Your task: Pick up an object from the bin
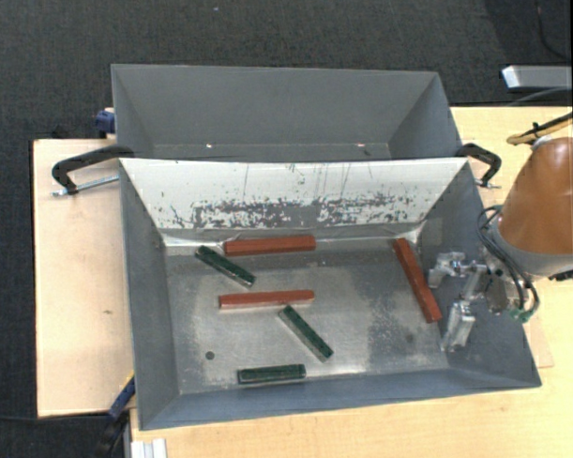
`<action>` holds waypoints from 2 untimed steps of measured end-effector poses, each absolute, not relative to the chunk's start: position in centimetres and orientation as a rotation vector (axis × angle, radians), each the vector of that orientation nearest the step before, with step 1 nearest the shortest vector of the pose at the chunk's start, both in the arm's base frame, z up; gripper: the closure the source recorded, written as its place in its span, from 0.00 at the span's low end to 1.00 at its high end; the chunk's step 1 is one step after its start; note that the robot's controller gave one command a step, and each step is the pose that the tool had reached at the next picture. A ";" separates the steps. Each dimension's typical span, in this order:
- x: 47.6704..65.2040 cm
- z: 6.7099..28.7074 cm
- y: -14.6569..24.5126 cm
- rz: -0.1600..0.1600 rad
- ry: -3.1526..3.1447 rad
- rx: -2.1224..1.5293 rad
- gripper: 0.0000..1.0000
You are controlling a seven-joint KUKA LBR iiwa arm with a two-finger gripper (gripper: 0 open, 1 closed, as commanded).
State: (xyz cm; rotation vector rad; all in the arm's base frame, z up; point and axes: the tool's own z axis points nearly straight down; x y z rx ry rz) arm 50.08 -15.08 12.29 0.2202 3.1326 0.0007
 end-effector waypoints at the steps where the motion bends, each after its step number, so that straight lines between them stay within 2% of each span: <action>1: 49.7 15.0 -15.2 -0.002 3.127 0.218 0.00; 2: 53.6 11.0 -15.0 -0.001 3.118 0.304 0.00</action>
Offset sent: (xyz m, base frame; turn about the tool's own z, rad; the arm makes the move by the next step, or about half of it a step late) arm 0.0385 0.0013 -0.0214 0.0601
